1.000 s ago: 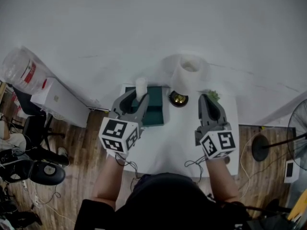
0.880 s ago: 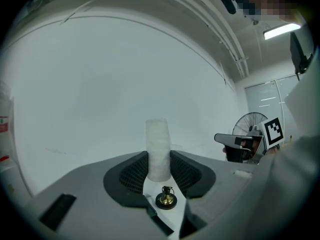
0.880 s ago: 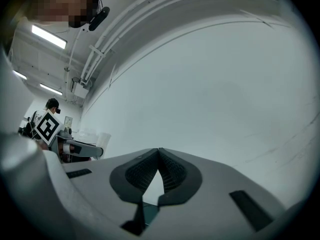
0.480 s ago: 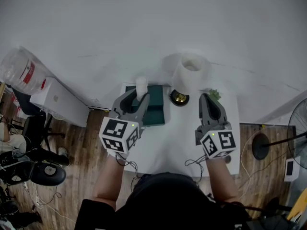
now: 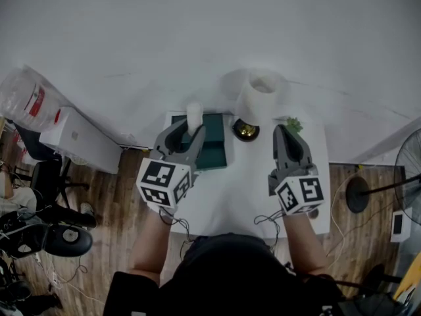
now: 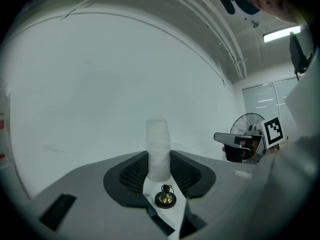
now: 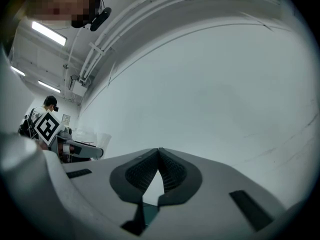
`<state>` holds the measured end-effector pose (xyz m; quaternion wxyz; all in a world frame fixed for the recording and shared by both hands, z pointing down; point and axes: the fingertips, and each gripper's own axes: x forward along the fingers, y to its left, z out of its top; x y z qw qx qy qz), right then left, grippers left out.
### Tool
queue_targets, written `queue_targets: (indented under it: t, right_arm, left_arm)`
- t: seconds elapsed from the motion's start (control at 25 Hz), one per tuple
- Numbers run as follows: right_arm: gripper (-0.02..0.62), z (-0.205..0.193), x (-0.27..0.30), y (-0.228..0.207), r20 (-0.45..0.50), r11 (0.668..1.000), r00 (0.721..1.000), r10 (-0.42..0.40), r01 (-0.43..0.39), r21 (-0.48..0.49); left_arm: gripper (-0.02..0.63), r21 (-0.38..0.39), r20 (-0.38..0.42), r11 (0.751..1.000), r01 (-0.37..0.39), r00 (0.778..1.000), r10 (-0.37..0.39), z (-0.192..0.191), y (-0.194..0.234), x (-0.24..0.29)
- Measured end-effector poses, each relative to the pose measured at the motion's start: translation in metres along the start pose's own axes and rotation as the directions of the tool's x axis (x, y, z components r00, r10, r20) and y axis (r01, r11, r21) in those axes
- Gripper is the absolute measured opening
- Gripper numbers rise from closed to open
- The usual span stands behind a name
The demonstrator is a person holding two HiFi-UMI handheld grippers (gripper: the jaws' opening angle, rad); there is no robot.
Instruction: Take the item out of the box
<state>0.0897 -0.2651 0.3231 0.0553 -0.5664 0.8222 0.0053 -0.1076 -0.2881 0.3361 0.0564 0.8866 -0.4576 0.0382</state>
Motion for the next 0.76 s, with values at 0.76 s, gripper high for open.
queue_targets:
  t: [0.76]
  right_arm:
    - [0.003,-0.0059,0.0065,0.0016,-0.008,0.999,0.999,-0.033,0.033,-0.005]
  left_arm:
    - [0.133,0.001,0.000,0.999,0.043,0.999,-0.043,-0.0056,0.0060,0.0088]
